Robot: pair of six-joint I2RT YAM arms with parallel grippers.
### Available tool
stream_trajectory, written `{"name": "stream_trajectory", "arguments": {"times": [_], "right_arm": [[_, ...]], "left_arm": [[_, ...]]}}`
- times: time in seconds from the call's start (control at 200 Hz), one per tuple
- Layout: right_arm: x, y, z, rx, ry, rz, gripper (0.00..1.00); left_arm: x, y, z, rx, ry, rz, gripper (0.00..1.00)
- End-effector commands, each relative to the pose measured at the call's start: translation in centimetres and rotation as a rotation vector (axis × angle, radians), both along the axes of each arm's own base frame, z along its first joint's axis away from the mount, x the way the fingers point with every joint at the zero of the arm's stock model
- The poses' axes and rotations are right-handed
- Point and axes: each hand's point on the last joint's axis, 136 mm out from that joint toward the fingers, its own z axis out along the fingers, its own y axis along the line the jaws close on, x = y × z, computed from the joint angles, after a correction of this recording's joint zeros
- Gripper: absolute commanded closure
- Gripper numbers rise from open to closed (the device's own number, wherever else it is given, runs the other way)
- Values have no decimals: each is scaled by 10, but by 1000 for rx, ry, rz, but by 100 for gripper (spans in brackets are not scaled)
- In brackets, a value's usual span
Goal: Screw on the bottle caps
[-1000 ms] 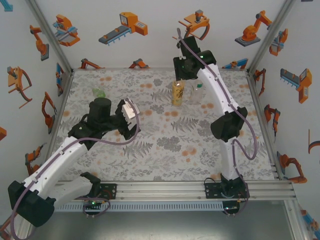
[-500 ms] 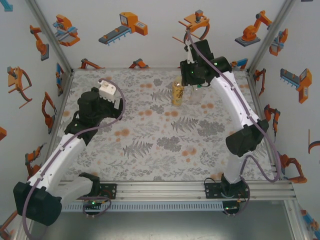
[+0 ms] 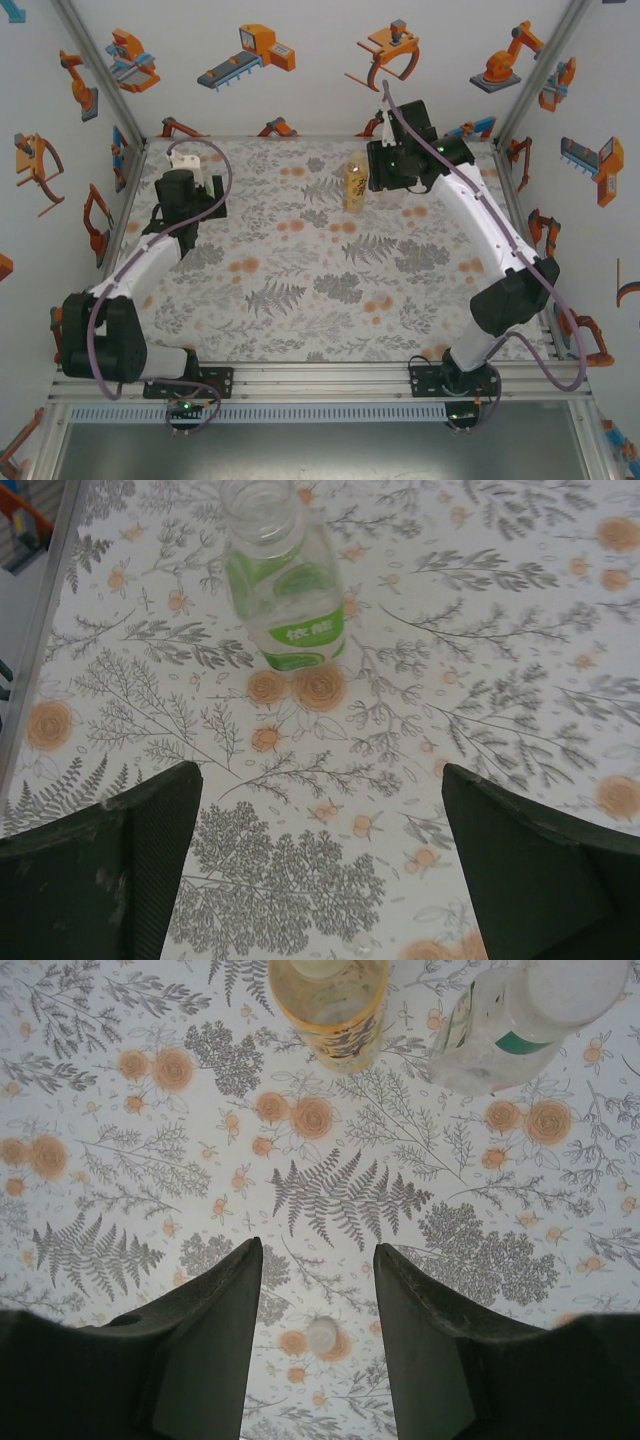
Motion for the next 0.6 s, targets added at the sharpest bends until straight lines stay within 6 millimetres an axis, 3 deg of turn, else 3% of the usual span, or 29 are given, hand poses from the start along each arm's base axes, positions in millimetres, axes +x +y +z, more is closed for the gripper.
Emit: {"name": "stream_trajectory", "arguments": {"times": [0.0, 0.335, 0.596], "right_arm": [[-4, -4, 9, 23, -16, -18, 53], [-10, -5, 6, 37, 2, -29, 53], [-13, -6, 7, 34, 12, -22, 53]], "left_arm": [[28, 4, 14, -47, -104, 22, 3], [86, 14, -8, -25, -218, 24, 3], [104, 25, -36, -28, -266, 103, 2]]}}
